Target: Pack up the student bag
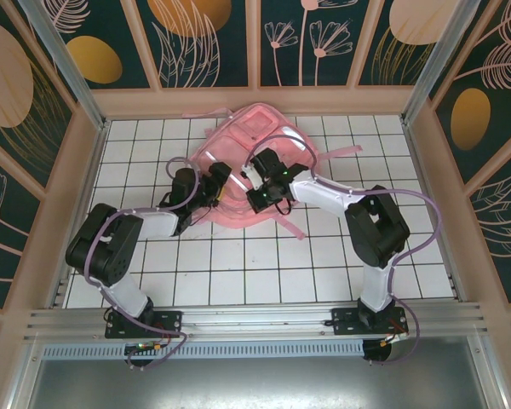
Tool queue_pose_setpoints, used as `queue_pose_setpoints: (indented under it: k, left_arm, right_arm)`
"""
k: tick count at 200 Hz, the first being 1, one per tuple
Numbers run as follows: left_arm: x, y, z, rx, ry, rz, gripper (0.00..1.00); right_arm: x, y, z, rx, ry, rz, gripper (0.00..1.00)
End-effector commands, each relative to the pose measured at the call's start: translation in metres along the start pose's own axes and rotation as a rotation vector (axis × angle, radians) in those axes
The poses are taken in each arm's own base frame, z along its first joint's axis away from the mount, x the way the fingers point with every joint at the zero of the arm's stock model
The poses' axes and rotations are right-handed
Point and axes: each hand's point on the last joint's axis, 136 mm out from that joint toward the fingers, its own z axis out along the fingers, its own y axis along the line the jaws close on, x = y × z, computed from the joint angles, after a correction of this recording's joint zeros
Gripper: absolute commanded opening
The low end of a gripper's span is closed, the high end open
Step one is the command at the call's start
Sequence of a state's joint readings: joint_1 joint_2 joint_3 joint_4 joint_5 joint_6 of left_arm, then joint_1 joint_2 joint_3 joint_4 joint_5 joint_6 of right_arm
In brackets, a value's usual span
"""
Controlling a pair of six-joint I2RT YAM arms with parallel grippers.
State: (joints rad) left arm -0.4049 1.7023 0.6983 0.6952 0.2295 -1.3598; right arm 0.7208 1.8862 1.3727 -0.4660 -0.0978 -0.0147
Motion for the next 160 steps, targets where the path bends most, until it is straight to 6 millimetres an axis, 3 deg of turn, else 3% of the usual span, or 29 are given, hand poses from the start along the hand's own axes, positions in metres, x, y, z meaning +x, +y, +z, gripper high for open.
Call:
queue_pose_setpoints:
  k: [1,15,23,28,48,74,100,139,160]
  left_arm:
    - [-0.019,0.052,-0.002,-0.194,-0.053,0.042,0.85]
    - [-0.024,0.050,-0.005,-0.207,-0.067,0.063,0.85]
    - [-0.025,0.053,-0.005,-0.219,-0.073,0.070,0.85]
    - [-0.029,0.041,-0.009,-0.196,-0.087,0.080,0.85]
    - [-0.036,0.030,-0.015,-0.186,-0.117,0.107,0.85]
    - [-0.045,0.024,-0.023,-0.201,-0.157,0.152,0.85]
    - [-0.046,0.031,-0.021,-0.220,-0.153,0.164,0.85]
    - [-0.056,0.073,-0.018,-0.343,-0.184,0.193,0.85]
    - [-0.058,0.075,-0.020,-0.334,-0.185,0.182,0.84]
  right_arm:
    - [0.009,-0.071,-0.028,0.416,0.037,-0.043,0.00]
    - [0.001,-0.078,-0.033,0.480,0.019,-0.054,0.00]
    - [-0.005,-0.072,-0.033,0.467,0.001,-0.065,0.01]
    - [-0.008,-0.068,-0.033,0.451,-0.011,-0.070,0.01]
    - [-0.018,-0.054,-0.036,0.385,-0.058,-0.069,0.03]
    - [-0.020,-0.072,-0.045,0.501,-0.071,-0.066,0.03]
    - [-0.013,-0.068,-0.037,0.472,-0.035,-0.123,0.05]
    - [0.000,-0.115,-0.031,0.734,0.054,-0.256,0.07]
    - [-0.003,-0.125,-0.035,0.804,0.060,-0.259,0.08]
